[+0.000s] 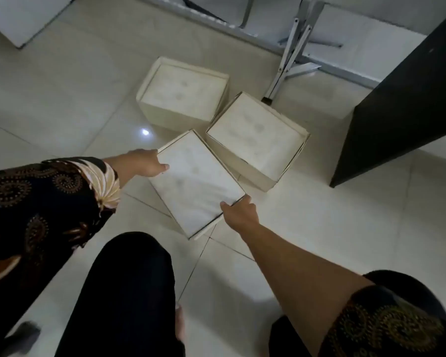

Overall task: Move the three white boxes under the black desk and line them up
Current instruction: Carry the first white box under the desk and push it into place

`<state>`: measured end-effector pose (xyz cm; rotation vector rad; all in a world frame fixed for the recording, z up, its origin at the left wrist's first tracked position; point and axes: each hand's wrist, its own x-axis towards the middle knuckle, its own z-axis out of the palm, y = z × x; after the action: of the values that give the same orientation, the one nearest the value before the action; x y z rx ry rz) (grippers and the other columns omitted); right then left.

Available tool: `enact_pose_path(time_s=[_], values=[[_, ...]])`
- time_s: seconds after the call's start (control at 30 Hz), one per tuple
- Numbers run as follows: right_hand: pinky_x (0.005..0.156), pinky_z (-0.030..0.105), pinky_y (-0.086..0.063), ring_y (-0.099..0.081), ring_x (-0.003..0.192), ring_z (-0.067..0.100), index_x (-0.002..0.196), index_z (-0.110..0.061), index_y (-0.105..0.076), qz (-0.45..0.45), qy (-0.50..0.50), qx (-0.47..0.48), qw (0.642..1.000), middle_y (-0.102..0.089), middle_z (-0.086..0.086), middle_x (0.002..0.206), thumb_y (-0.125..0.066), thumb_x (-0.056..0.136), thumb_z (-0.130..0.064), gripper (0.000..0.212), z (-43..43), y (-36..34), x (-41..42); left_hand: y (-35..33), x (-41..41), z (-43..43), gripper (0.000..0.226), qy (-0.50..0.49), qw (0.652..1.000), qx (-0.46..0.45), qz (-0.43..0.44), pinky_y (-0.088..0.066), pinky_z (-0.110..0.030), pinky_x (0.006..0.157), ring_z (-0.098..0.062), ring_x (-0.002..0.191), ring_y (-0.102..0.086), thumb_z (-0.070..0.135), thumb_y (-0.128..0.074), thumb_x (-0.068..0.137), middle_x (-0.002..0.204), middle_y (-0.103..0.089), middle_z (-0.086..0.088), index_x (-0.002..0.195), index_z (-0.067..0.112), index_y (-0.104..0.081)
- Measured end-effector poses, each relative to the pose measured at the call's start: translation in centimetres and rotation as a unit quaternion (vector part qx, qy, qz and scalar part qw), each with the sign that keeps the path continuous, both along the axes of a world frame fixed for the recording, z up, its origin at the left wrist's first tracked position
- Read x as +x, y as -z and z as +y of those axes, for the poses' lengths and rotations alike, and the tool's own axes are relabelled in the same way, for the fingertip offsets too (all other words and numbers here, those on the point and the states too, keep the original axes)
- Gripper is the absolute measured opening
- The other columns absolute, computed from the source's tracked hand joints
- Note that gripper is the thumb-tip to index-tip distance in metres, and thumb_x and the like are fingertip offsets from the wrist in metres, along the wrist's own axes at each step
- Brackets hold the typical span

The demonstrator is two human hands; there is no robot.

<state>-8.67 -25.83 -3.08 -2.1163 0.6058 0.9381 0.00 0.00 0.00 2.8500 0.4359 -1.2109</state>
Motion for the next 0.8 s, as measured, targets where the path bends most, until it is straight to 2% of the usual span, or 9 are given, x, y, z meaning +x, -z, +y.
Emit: enact_pose_path(time_s=[0.13,0.27,0.37,0.47,0.6,0.67,0.77,0.8], values=[[0.101,0.043,-0.045,-0.051,0.124,0.037,0.142,-0.015,-0.030,-0.027,0.090,0.011,0.995,-0.045,0.014,0.137,-0.054,0.093,-0.047,0.063,0.9,5.8,-0.6,5.0,2.5,1.5,0.084,-0.013,0.999,0.018,-0.039,-0.025,-0.043,0.116,-0.035,0.145,-0.025,0.062,-0.040,0.093,0.161,-0.022,-0.013,0.156,0.016,-0.011],[0.102,0.043,-0.040,-0.048,0.129,0.037,0.151,-0.017,-0.023,-0.072,0.134,0.033,0.988,-0.044,0.014,0.143,-0.040,0.094,-0.064,0.075,2.4,9.8,-2.1,7.9,4.1,1.2,0.084,0.002,0.997,-0.040,-0.064,-0.027,-0.036,0.115,-0.032,0.146,-0.024,0.056,-0.043,0.095,0.162,-0.019,-0.012,0.156,0.010,-0.009],[0.102,0.043,-0.039,-0.047,0.130,0.037,0.153,-0.016,-0.020,-0.085,0.159,0.044,0.983,-0.044,0.014,0.145,-0.030,0.098,-0.064,0.074,3.2,10.5,-2.8,9.0,3.9,1.6,0.085,-0.018,0.994,-0.068,-0.083,-0.031,-0.037,0.112,-0.033,0.145,-0.027,0.055,-0.047,0.094,0.160,-0.023,-0.013,0.156,0.009,-0.010],[0.107,0.044,-0.035,-0.043,0.135,0.036,0.156,-0.017,-0.015,-0.099,0.210,0.052,0.971,-0.041,0.014,0.150,-0.024,0.100,-0.060,0.072,4.3,10.5,-2.7,9.1,3.8,2.5,0.074,-0.012,0.991,-0.073,-0.112,-0.035,-0.038,0.107,-0.035,0.140,-0.035,0.054,-0.043,0.096,0.156,-0.033,-0.014,0.152,0.010,-0.024],[0.112,0.043,-0.031,-0.039,0.140,0.034,0.157,-0.022,-0.014,-0.130,0.299,0.077,0.942,-0.035,0.011,0.156,-0.022,0.102,-0.056,0.065,4.8,11.1,-2.1,9.6,3.0,4.5,0.055,0.005,0.984,-0.106,-0.144,-0.037,-0.036,0.100,-0.034,0.130,-0.046,0.052,-0.037,0.099,0.142,-0.051,-0.013,0.136,0.014,-0.051],[0.115,0.044,-0.029,-0.037,0.141,0.032,0.157,-0.029,-0.015,-0.139,0.338,0.116,0.924,-0.033,0.008,0.158,-0.026,0.101,-0.059,0.065,4.6,11.6,-1.8,11.0,1.8,6.0,0.059,-0.059,0.976,-0.170,-0.123,-0.034,-0.037,0.107,-0.032,0.135,-0.043,0.057,-0.040,0.096,0.146,-0.049,-0.009,0.139,0.019,-0.052],[0.116,0.046,-0.031,-0.039,0.141,0.025,0.155,-0.041,-0.014,-0.121,0.375,0.199,0.897,-0.033,-0.002,0.158,-0.040,0.087,-0.074,0.080,4.4,12.0,-1.4,13.1,0.4,6.5,0.071,-0.194,0.923,-0.316,-0.100,-0.022,-0.041,0.118,-0.024,0.143,-0.033,0.064,-0.043,0.091,0.153,-0.039,0.001,0.146,0.021,-0.043],[0.115,0.046,-0.034,-0.042,0.139,0.023,0.154,-0.044,-0.015,-0.111,0.385,0.219,0.889,-0.036,-0.004,0.157,-0.046,0.078,-0.078,0.088,4.4,12.1,-1.3,13.6,0.3,6.6,0.073,-0.232,0.908,-0.337,-0.089,-0.020,-0.041,0.118,-0.022,0.143,-0.032,0.066,-0.045,0.089,0.153,-0.038,0.004,0.147,0.022,-0.040]])
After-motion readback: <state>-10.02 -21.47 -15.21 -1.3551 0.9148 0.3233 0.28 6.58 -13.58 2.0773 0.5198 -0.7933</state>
